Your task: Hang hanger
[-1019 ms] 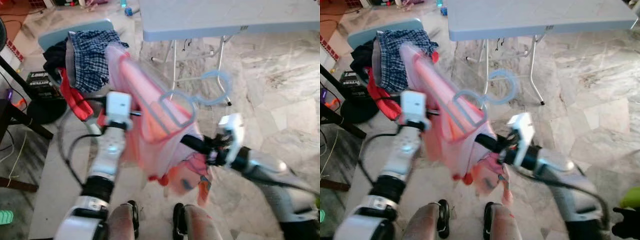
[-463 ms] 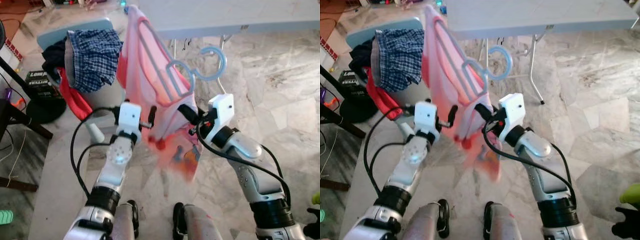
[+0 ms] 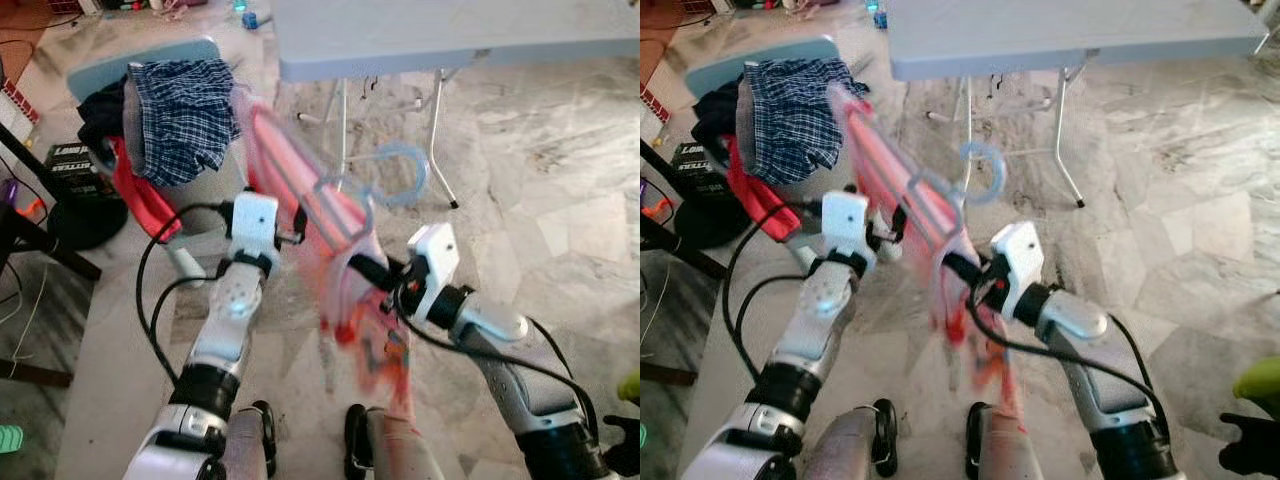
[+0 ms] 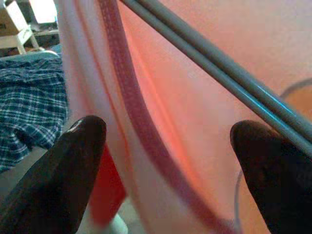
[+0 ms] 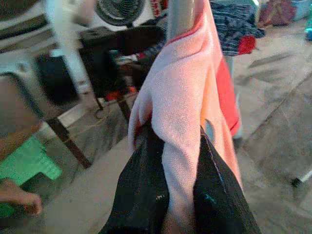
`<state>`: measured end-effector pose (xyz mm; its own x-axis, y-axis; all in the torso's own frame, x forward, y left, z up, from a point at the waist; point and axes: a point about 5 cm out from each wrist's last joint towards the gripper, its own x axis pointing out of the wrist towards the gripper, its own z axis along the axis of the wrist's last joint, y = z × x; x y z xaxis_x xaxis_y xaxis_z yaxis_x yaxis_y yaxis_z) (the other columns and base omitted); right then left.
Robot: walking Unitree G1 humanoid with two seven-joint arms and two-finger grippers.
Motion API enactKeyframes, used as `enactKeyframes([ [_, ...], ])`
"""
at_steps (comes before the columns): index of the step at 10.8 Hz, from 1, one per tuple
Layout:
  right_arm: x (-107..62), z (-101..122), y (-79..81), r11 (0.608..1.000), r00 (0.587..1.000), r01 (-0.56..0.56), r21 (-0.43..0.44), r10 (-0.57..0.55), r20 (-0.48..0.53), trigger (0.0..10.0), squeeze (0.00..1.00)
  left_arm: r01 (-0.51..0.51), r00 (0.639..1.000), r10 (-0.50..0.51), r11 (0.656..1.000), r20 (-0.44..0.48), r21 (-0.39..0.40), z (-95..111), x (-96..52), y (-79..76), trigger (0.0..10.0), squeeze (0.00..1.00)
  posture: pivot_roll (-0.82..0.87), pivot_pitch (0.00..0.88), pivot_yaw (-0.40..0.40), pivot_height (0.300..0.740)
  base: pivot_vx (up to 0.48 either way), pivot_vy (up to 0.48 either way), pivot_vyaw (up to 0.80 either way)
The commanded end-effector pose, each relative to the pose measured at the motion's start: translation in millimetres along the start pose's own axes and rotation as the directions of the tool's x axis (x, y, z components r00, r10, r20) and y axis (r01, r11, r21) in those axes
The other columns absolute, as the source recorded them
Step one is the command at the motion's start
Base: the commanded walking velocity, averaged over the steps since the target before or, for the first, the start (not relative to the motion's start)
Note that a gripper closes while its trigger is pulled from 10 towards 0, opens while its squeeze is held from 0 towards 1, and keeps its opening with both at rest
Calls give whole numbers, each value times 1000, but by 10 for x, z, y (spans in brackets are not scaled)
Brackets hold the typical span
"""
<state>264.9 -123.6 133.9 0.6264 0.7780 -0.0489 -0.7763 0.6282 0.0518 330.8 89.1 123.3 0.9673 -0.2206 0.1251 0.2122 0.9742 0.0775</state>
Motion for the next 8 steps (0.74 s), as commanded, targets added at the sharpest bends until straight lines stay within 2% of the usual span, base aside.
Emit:
enactKeyframes([
  [1,3,73,107,997,997,-72,2,72,22,10000,0,-9,1000,9,1000,-15,5,-21,1,32,10000,0,-90,215,-24,740,0,0,0],
  [2,-87,132,220,979,979,-203,23,203,-4,10000,0,-36,999,37,999,-31,29,-58,-2,110,10000,0,-96,218,-27,740,0,0,0],
  [3,-190,117,236,967,966,-254,23,255,-50,10000,0,-51,998,52,998,-35,33,-63,0,155,10000,0,-96,220,-31,740,0,0,0],
  [5,-429,111,139,958,950,-281,47,285,-125,10000,0,-79,995,81,996,-50,47,-97,-11,240,10000,0,-101,224,-35,740,0,0,0],
  [6,-507,142,100,956,943,-288,59,294,-159,10000,0,-60,998,61,998,-26,24,-92,-42,232,4275,0,-107,228,-37,740,0,0,0],
  [7,-557,112,109,947,927,-312,73,320,-196,10000,0,-42,999,42,999,-12,4,-79,-54,214,0,0,-105,229,-37,740,0,0,0],
  [8,-575,81,94,949,926,-304,77,314,-210,10000,0,-24,999,24,1000,26,4,-38,-65,207,0,0,-104,230,-38,740,0,0,0],
])
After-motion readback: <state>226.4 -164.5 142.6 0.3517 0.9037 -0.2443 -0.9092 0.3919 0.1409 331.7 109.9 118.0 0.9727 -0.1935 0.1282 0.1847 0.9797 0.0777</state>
